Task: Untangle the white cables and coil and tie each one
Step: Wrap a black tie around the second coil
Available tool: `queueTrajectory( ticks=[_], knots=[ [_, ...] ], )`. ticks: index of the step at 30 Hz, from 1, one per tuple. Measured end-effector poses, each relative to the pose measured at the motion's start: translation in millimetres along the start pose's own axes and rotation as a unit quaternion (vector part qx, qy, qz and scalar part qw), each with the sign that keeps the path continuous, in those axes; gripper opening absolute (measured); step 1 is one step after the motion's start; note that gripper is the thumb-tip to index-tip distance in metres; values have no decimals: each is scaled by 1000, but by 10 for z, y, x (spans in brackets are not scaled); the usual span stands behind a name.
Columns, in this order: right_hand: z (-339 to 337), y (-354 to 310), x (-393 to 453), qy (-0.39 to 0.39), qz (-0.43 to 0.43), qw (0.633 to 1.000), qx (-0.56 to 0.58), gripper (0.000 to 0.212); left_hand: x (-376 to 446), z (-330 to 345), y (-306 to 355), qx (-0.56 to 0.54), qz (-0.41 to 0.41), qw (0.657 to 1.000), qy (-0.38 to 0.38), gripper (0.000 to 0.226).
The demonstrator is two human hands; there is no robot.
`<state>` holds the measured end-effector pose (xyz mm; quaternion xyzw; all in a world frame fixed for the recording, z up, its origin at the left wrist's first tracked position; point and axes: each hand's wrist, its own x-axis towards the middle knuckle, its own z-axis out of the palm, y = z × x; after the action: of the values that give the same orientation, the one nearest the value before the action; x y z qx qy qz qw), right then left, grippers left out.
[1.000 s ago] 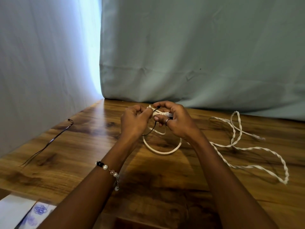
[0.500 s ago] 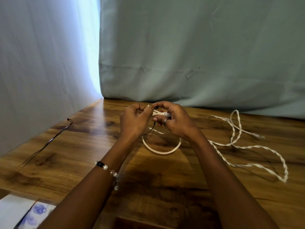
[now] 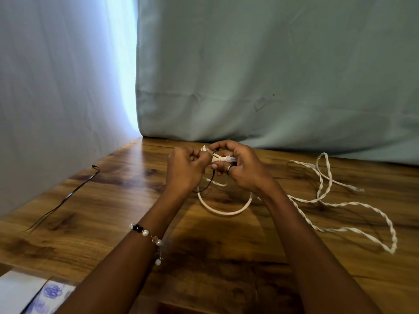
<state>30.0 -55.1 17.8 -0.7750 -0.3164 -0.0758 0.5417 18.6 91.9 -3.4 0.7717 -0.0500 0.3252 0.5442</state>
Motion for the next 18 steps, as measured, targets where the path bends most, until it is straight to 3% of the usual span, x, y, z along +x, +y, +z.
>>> queueTrajectory(
  ticks=[18],
  knots=[
    [76, 32, 33, -17, -26, 993, -112, 43, -9, 8, 11, -38, -59, 997, 25, 28]
  ],
)
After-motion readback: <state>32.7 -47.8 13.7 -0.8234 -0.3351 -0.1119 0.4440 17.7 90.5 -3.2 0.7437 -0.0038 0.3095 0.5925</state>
